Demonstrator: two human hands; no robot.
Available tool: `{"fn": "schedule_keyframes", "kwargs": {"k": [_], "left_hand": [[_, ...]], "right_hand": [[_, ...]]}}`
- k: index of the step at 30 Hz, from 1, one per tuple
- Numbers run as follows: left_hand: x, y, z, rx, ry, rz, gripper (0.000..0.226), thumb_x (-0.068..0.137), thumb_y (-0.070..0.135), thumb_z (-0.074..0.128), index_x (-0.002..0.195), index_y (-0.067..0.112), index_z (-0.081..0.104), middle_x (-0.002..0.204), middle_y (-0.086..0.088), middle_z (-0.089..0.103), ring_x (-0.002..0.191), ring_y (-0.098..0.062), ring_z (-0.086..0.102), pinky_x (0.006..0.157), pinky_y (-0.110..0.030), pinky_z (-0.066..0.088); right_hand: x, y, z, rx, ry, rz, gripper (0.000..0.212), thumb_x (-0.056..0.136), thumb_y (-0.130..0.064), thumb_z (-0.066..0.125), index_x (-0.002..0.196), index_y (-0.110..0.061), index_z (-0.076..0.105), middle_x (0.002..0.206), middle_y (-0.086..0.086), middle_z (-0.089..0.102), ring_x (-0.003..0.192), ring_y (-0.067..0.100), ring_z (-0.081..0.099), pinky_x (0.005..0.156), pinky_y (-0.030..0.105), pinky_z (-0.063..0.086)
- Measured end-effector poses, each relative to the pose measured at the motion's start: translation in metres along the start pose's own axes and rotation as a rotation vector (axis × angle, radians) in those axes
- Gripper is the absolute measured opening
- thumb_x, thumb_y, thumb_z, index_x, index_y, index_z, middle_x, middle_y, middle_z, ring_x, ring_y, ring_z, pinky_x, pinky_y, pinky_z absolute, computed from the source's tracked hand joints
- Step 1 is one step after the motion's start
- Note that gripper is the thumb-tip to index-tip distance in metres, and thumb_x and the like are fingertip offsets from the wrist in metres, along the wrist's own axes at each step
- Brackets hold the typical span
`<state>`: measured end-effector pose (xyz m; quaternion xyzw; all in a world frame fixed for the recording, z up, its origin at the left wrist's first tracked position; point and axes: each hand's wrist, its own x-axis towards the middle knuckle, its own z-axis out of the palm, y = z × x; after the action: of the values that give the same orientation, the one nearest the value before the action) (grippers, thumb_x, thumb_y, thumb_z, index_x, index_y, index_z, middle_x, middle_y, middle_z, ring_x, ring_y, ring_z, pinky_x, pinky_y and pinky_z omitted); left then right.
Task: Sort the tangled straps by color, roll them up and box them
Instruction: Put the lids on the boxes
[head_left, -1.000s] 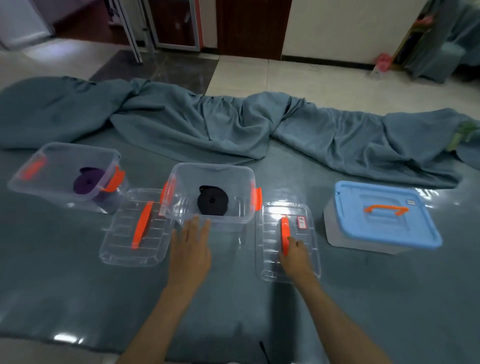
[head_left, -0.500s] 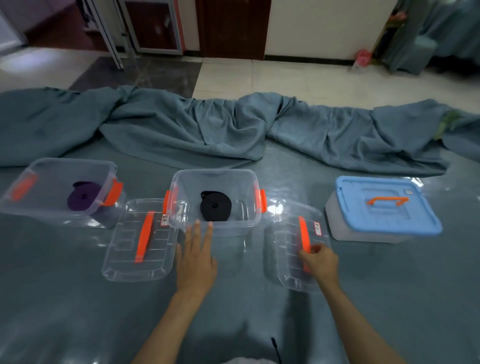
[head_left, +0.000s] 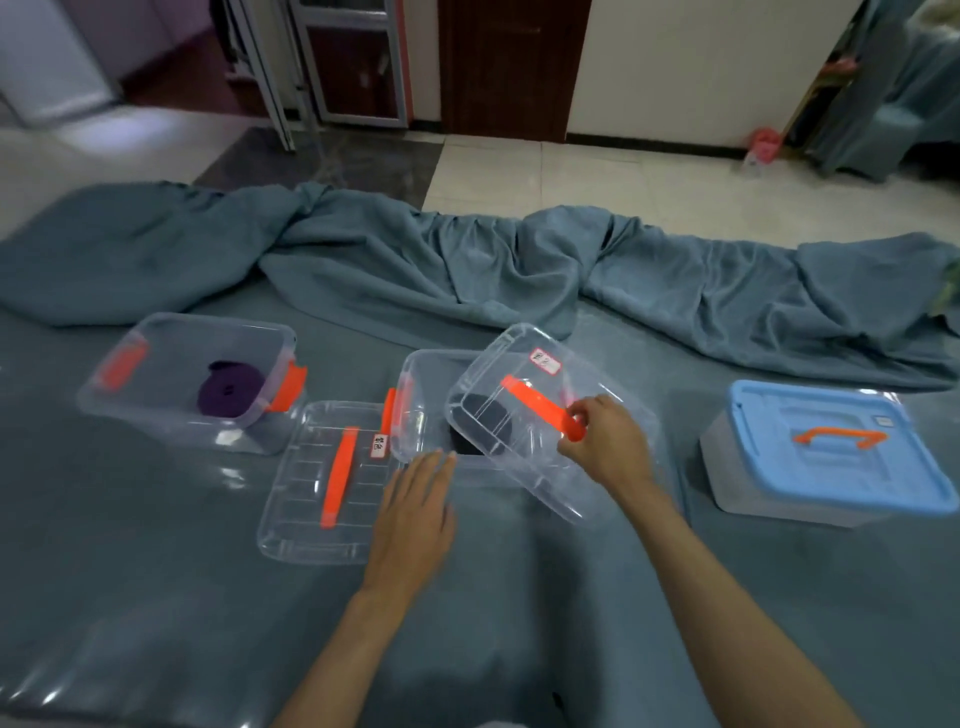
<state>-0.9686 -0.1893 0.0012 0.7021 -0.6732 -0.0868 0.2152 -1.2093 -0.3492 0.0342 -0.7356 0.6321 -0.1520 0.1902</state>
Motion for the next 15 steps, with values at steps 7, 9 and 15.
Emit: {"fn": "schedule_keyframes", "kwargs": {"k": [7,9,15], "left_hand": [[0.057,-0.040,-0.012,-0.039,0.058,-0.145,0.058,0.109,0.032,0.052,0.163,0.017,0.036,0.171,-0.007,0.031,0.158,-0.026,0.028,0.129,-0.044,0.018],[0.075,-0.050,-0.007,-0.075,0.021,-0.206,0.059,0.112,0.036,0.044,0.165,0.016,0.028,0.173,-0.008,0.025,0.160,-0.026,0.024,0.129,-0.046,0.021],[0.090,-0.065,0.018,-0.504,0.041,-0.346,0.053,0.115,0.018,0.034,0.167,0.019,0.024,0.174,0.005,0.017,0.162,-0.010,0.009,0.133,-0.035,0.009]], "right_hand": [[0.050,-0.065,0.036,-0.200,-0.172,-0.292,0.041,0.080,-0.024,0.078,0.120,-0.020,0.072,0.120,0.004,0.063,0.118,0.030,0.058,0.096,0.044,0.050],[0.055,-0.067,0.044,-0.162,-0.173,-0.303,0.042,0.079,-0.016,0.077,0.122,-0.015,0.072,0.121,0.006,0.064,0.117,0.032,0.058,0.097,0.044,0.048],[0.035,-0.013,0.059,-0.049,0.136,-0.328,0.047,0.095,-0.008,0.068,0.139,-0.021,0.067,0.147,0.009,0.059,0.139,0.037,0.051,0.110,0.050,0.039]]}}
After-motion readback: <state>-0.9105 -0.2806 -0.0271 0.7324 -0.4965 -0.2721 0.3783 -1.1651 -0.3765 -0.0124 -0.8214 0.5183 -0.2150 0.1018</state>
